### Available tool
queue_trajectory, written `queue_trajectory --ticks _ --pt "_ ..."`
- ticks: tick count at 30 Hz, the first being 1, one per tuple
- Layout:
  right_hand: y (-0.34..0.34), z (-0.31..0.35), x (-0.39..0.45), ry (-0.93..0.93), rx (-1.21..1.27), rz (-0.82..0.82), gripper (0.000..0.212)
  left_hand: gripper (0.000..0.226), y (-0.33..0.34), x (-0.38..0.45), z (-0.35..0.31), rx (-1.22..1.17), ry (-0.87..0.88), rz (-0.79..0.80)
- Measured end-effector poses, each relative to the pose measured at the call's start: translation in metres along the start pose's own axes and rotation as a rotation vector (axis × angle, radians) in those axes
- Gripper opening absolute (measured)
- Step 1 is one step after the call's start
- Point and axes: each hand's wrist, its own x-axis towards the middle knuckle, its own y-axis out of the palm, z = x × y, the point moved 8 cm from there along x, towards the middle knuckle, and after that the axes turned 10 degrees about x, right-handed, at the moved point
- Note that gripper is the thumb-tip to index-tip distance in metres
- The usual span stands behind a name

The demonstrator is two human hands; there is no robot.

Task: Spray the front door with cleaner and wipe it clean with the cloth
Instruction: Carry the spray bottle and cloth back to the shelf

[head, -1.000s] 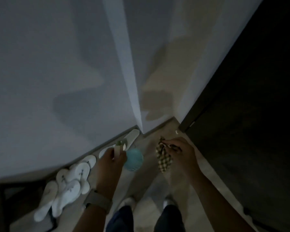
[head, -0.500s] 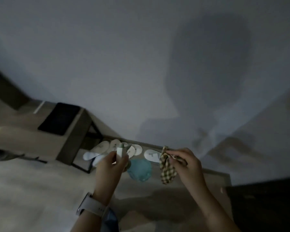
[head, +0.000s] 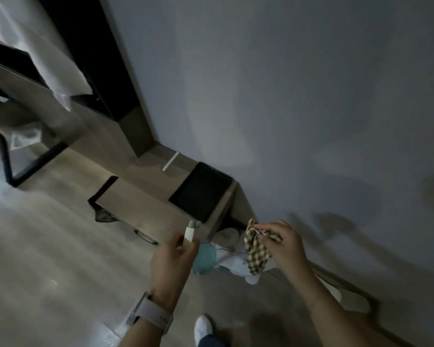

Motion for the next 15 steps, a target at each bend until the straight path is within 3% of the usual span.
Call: queue_trajectory --ticks 7,15 --pt "0.093 -0.008 0.101 0.106 -0.220 0.036 0.022 0.030 -0.041 0.161 0.029 -0.103 -0.079 0.053" --pt "0.172 -0.093 0.213 0.345 -0.119 -0.140 0.017 0.022 0.025 0.326 0.026 -0.023 -0.018 0.252"
